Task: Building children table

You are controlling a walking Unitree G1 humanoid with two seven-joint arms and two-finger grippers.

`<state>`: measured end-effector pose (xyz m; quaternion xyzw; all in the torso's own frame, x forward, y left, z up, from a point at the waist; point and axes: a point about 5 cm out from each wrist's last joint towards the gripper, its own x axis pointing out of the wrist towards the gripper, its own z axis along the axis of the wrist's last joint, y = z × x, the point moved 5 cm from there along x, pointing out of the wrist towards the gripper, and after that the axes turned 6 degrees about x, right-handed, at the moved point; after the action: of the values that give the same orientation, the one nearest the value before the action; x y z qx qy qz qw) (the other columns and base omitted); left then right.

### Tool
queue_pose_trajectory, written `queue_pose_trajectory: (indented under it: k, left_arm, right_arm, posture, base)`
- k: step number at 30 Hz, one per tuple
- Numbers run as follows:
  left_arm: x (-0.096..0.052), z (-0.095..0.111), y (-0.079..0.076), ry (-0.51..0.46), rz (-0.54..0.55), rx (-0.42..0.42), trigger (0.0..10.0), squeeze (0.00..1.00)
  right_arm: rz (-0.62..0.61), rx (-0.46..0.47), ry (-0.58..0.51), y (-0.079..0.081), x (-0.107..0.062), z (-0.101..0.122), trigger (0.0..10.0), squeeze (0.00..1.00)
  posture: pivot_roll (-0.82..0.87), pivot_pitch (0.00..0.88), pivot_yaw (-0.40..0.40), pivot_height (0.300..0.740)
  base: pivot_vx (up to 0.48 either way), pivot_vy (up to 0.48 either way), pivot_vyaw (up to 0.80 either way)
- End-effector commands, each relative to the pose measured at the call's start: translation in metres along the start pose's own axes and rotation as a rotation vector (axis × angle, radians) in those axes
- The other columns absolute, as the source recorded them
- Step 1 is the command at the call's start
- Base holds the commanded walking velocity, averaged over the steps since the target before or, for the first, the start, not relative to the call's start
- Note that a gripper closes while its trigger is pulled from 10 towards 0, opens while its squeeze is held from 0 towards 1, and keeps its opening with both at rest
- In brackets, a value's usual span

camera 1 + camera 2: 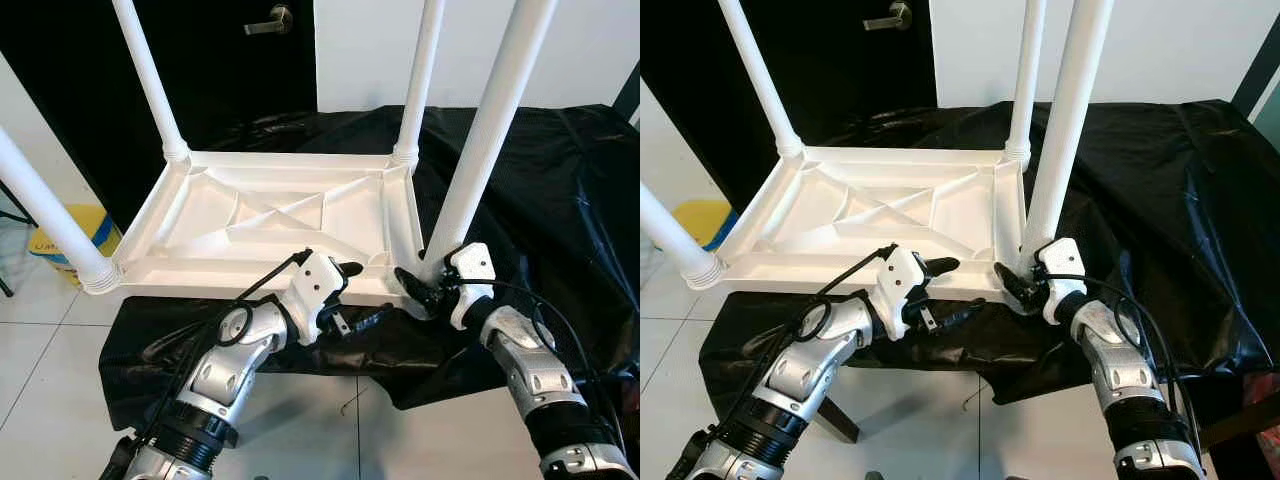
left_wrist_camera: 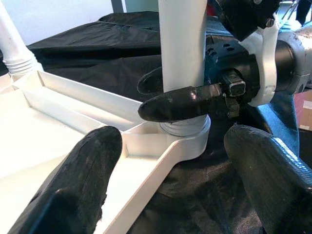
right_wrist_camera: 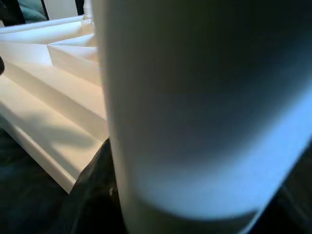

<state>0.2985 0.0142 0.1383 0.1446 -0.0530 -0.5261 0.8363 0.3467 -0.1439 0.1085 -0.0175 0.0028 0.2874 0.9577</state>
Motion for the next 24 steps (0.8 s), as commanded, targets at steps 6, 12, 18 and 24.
queue_pose_trajectory:
  k: [6,12,18,24]
  left_arm:
    - [-0.002,-0.003,0.002,0.014,0.004,0.008,10.0,0.0]
    - [-0.001,-0.003,0.0,0.013,-0.006,0.008,10.0,0.0]
    - [0.0,-0.003,-0.002,0.014,-0.015,0.008,10.0,0.0]
    - [0.0,-0.003,-0.002,0.013,-0.018,0.008,10.0,0.0]
  right_arm:
    - [0.042,0.005,0.056,0.006,-0.002,-0.017,0.0,0.0]
    - [-0.008,0.037,0.057,0.005,-0.004,-0.02,10.0,0.0]
    - [-0.149,0.027,0.055,-0.002,-0.004,-0.022,10.0,0.0]
    - [-0.227,0.024,0.04,-0.006,-0.005,-0.02,10.0,0.0]
  posture:
    - [-0.11,0.0,-0.001,0.74]
    - [-0.11,0.0,0.003,0.74]
    - [-0.12,0.0,0.007,0.74]
    - [-0.12,0.0,0.009,0.74]
  base:
    - [0.0,0.0,0.0]
    - [0.0,0.0,0.0]
    - [0.0,0.0,0.0]
    - [0.0,0.0,0.0]
